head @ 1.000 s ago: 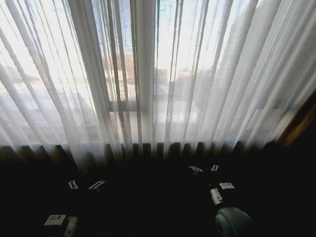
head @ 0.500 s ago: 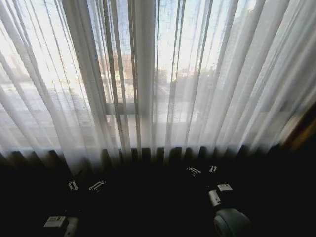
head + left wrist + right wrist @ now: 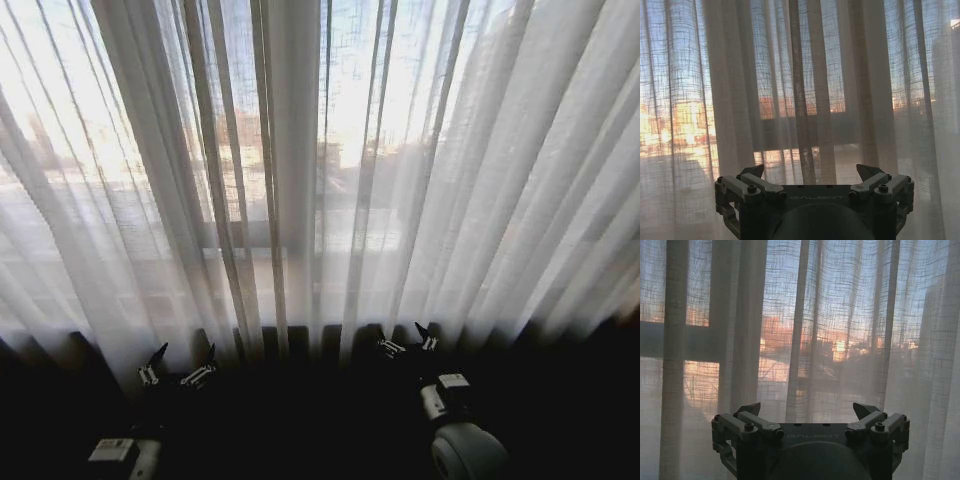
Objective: Open the curtains by pulling them apart, changing their state from closed to fully open.
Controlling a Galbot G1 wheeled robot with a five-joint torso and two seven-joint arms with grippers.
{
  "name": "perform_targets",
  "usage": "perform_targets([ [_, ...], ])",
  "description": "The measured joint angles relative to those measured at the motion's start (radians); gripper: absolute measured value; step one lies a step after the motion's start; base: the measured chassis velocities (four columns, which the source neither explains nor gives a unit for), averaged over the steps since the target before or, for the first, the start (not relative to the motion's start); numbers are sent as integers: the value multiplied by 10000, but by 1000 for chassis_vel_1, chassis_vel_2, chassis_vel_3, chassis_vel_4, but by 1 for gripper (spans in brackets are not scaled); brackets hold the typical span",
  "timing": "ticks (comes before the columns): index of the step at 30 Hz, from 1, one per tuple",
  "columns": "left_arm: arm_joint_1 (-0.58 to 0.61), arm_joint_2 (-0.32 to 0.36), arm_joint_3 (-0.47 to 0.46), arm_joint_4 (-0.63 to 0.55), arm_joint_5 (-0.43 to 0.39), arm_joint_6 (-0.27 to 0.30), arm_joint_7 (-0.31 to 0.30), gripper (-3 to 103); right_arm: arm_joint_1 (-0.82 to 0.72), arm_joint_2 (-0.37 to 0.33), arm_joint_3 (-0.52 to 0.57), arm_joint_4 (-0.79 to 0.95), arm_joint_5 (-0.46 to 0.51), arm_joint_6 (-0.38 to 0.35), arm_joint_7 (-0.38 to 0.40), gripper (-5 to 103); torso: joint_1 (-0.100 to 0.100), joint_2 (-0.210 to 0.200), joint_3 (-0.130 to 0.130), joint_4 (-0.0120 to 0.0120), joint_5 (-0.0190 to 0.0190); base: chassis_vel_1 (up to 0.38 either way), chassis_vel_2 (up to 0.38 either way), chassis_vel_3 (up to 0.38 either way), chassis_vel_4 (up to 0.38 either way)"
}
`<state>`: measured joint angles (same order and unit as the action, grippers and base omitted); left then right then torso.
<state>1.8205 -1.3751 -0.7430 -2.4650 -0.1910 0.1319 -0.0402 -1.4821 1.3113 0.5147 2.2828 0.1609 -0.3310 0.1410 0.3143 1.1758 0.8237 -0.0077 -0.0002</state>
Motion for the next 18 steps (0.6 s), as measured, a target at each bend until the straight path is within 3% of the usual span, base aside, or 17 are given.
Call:
perform_targets([
  [10,22,-40,43,49,0,-41,-1,100,61,63,-83,-209,-310,227,29,100,8,-3,3,1,4,-290,305,285,-320],
  [18,45,-29,50,91,-10,-58,0,100,-6,194,-273,-403,-1155,289,199,100,-15,6,-6,0,5,-61,45,31,-37],
])
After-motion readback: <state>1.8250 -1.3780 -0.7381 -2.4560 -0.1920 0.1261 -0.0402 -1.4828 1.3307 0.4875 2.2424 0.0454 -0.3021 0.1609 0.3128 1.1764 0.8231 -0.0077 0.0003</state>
